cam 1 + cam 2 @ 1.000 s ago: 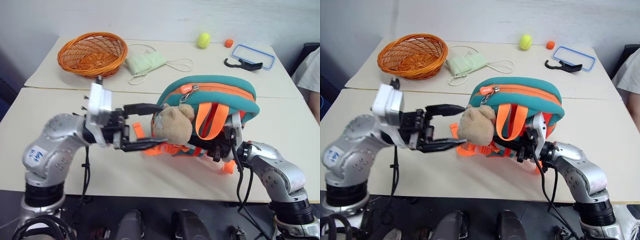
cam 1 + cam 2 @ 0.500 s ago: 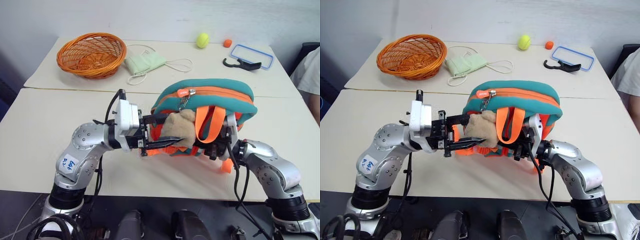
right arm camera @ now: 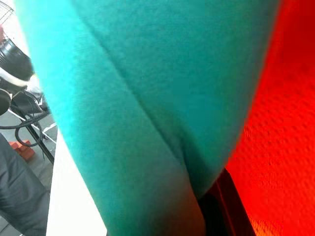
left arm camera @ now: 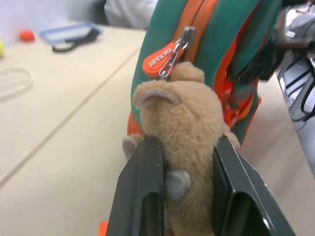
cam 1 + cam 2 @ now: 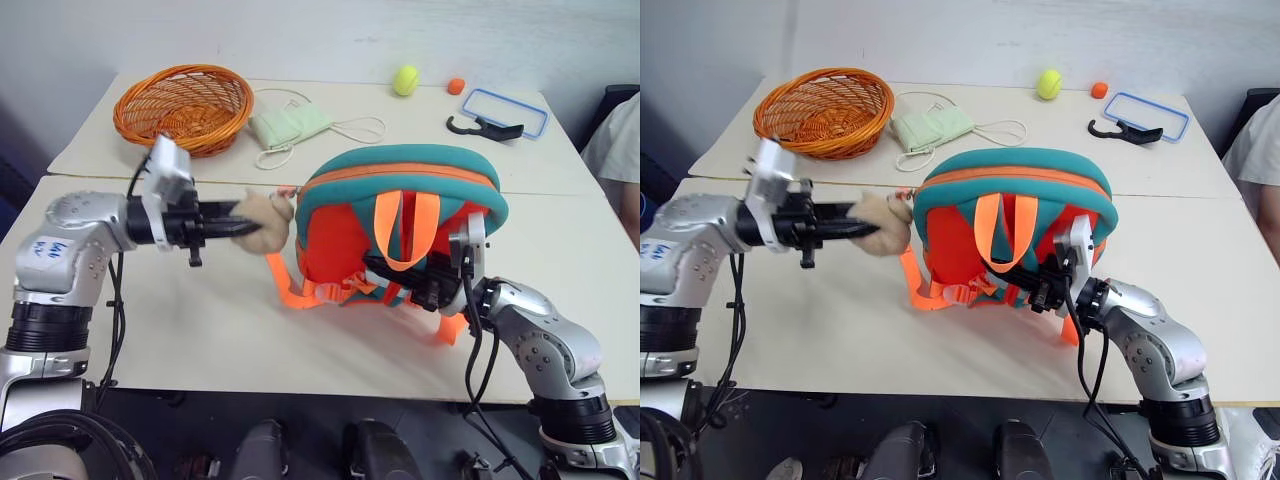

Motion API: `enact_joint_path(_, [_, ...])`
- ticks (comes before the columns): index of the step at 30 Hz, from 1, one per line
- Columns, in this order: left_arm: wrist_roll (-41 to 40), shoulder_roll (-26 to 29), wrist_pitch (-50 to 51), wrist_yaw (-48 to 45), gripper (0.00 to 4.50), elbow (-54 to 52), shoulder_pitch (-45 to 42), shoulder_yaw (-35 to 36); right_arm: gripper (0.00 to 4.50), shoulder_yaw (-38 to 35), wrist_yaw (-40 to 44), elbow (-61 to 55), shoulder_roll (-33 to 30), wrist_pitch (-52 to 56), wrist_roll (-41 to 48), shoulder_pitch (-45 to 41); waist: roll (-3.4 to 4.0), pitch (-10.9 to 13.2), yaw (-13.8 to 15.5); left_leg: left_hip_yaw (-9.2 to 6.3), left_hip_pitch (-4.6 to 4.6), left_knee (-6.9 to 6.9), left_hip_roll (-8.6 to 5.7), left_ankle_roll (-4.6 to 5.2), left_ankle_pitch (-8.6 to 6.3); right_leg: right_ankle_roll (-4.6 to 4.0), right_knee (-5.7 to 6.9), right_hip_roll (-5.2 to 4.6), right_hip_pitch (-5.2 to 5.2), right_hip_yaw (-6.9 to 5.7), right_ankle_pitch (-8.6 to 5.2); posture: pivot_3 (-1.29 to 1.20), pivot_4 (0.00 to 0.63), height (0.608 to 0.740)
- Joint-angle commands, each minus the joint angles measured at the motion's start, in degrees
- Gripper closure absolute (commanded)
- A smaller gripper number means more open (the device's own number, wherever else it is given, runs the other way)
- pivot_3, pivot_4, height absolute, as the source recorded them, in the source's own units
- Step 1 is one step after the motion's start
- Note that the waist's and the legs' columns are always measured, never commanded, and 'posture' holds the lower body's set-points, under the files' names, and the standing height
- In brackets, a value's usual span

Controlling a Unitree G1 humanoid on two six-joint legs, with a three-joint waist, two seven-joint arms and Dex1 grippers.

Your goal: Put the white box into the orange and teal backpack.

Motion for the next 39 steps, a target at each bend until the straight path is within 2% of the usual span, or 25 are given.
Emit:
enact_joint_path(1, [4.07, -4.79, -3.04, 4.17, 3.72, 5.91, 1.66, -0.66, 4.5, -2.39, -0.76, -2.37, 0.86, -1.88, 0.89, 1.23, 0.01, 0.0, 0.09, 0.0, -0.01, 0.01, 0.0, 0.0, 0.0, 0.0, 0.01, 0.0, -0.01, 0.0, 0.0, 0.0, 0.15, 0.74])
enact_joint_path(7, [7.73, -12.08, -6.6, 5.29, 3.72, 8.31, 5.87, -3.68, 4.5, -1.75, -0.4, -2.41, 0.97, -2.0, 0.53, 1.64, 0.0, 0.0, 0.01, -0.02, -0.1, 0.09, 0.02, 0.02, -0.01, 0.0, 0.08, -0.01, -0.07, -0.02, 0.0, 0.0, 0.15, 0.74])
enact_joint_path(10, [8.62, -12.87, -9.35, 5.49, 3.72, 8.5, 8.55, -2.72, 4.5, -1.8, 0.6, -2.15, 1.28, -3.27, 0.21, 3.48, -0.01, -0.01, 0.1, -0.03, -0.07, 0.1, 0.02, 0.02, -0.01, 0.0, 0.08, -0.02, -0.04, -0.04, 0.0, 0.0, 0.15, 0.74])
enact_joint_path(13, [5.06, -12.18, -6.05, 5.75, 2.82, 3.83, 10.53, 0.59, 4.5, -1.12, 4.47, -3.05, 0.24, -6.47, -1.16, 6.16, -0.01, -0.02, 0.11, -0.04, -0.05, 0.09, 0.01, 0.04, -0.02, 0.0, 0.05, -0.06, 0.01, -0.05, 0.0, 0.0, 0.15, 0.74])
enact_joint_path(16, [4.58, -8.48, -5.79, 5.38, 1.9, -0.11, 14.03, 3.82, 3.58, -2.87, 4.29, -4.24, -0.89, -7.75, -1.98, 8.12, -0.01, -0.02, -0.18, -0.04, -0.05, 0.1, 0.01, 0.06, -0.03, 0.0, 0.05, -0.07, 0.01, -0.04, 0.0, 0.0, 0.15, 0.74])
enact_joint_path(19, [3.23, -2.97, -4.26, 3.11, 0.92, -5.56, 19.97, 7.0, 2.49, -5.93, 6.08, -6.75, -4.92, -8.71, -2.34, 11.52, 0.01, -0.01, -0.51, -0.02, 0.0, -0.02, 0.05, 0.02, -0.02, 0.0, 0.06, -0.04, -0.03, 0.0, 0.0, 0.0, 0.15, 0.74])
enact_joint_path(22, [0.99, 3.62, -2.37, -0.35, 0.0, -10.35, 27.55, 12.03, 1.46, -12.95, 8.55, -9.25, -9.84, -11.13, -2.49, 16.93, 0.04, 0.02, -0.14, -0.03, 0.01, -0.12, 0.06, -0.01, -0.04, -0.03, -0.01, -0.05, -0.04, -0.02, -0.02, 0.0, 0.15, 0.74])
enact_joint_path(24, [0.24, 6.19, -3.07, -1.31, 0.0, -12.22, 32.07, 16.48, 0.74, -17.99, 11.74, -10.29, -13.2, -11.66, -2.48, 23.19, 0.04, 0.02, 0.18, -0.04, 0.01, -0.09, 0.05, 0.02, -0.06, -0.04, -0.13, -0.09, 0.0, -0.02, -0.02, 0.0, 0.15, 0.74])
enact_joint_path(26, [-0.17, 6.09, -5.09, -0.48, 0.0, -12.81, 35.62, 21.45, 0.02, -22.58, 16.04, -7.94, -15.8, -14.08, -4.43, 29.46, 0.04, 0.02, 0.8, -0.15, 0.02, -0.07, -0.02, 0.16, -0.15, -0.04, -0.35, -0.17, 0.14, -0.04, -0.02, 0.0, 0.15, 0.74])
enact_joint_path(28, [1.19, 5.42, -7.12, 1.64, 0.0, -12.49, 38.33, 24.72, 0.02, -25.69, 20.0, -2.86, -18.24, -17.39, -7.19, 33.16, 0.05, 0.01, 1.11, -0.16, 0.04, -0.04, -0.04, 0.51, -0.37, -0.04, -0.42, -0.2, 0.22, -0.04, -0.02, 0.0, 0.15, 0.74])
enact_joint_path(31, [3.32, 3.62, -12.6, 2.04, 0.0, -11.15, 44.77, 28.62, 0.02, -30.46, 21.81, 10.56, -20.86, -22.84, -10.4, 31.61, 0.08, 0.02, 0.93, -0.11, 0.22, -0.03, -0.06, 0.61, -0.43, -0.04, -0.59, -0.23, 0.43, -0.01, -0.01, 0.0, 0.15, 0.74])
enact_joint_path(34, [5.77, 1.8, -18.3, 3.36, 0.0, -10.42, 48.74, 30.13, 0.02, -30.69, 23.71, 21.8, -23.35, -31.11, -15.15, 27.47, 0.15, 0.06, 0.1, -0.03, 0.83, -0.24, -0.03, 0.59, -0.58, -0.08, -0.85, -0.25, 1.05, -0.03, -0.03, 0.0, 0.15, 0.74])
enact_joint_path(39, [7.38, -0.38, -21.97, 8.12, 0.0, -9.79, 46.38, 29.28, 0.02, -28.18, 24.0, 29.54, -22.89, -35.81, -17.53, 22.67, 0.2, 0.05, -0.04, -0.05, 0.86, -0.28, 0.05, 0.48, -0.59, -0.16, -0.8, -0.18, 1.0, -0.07, -0.08, 0.0, 0.15, 0.74])
